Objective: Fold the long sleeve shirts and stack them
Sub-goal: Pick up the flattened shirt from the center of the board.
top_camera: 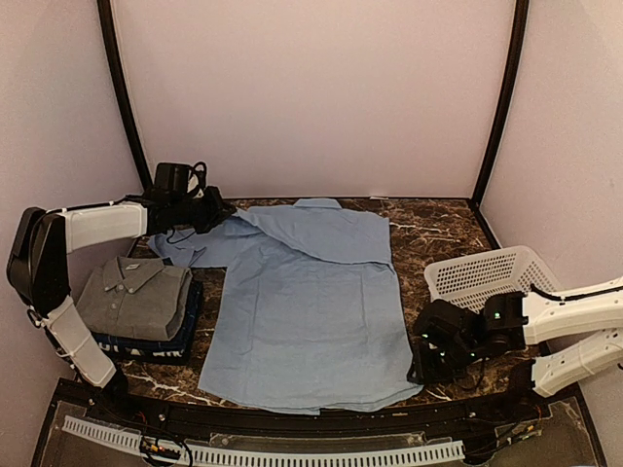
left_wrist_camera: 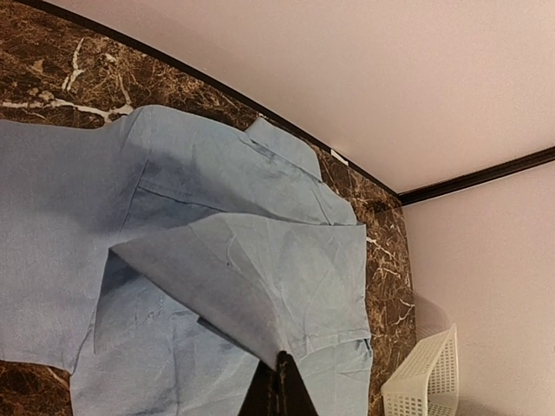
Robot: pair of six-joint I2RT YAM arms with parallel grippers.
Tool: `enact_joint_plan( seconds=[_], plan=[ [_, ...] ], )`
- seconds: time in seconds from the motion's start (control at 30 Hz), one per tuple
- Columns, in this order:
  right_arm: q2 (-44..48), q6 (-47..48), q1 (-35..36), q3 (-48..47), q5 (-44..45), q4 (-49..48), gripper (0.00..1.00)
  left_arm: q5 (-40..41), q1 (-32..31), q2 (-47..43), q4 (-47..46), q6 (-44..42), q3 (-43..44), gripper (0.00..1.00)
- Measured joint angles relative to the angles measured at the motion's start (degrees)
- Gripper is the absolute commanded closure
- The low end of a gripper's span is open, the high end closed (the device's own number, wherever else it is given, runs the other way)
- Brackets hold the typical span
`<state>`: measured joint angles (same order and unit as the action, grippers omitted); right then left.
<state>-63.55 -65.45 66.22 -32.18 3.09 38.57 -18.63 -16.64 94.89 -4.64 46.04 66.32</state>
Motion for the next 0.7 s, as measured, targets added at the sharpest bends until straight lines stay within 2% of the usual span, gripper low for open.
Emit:
enact_joint_plan(
  seconds=[0.1,0.23,0.53,0.7],
  plan=[
    [-0.6,-1.8,1.4,0.0,0.3,0.1,0.69,0.0,0.0,0.0,0.0,0.0,-0.1,1.0],
    [-2.5,-3.0,2.4,0.0,0.8,-0.6,0.84,0.0,0.0,0.0,0.0,0.0,-0.2,1.0],
    [-5.3,-4.9,5.0,-5.1,4.9,0.9,1.0,0.8,0.0,-0.6,0.3,-1.7,0.1,1.0],
    [-6.0,-2.8,6.5,-9.2,6.7,0.7,1.0,2.7,0.5,-1.3,2.0,-3.7,3.0,1.0]
  ],
)
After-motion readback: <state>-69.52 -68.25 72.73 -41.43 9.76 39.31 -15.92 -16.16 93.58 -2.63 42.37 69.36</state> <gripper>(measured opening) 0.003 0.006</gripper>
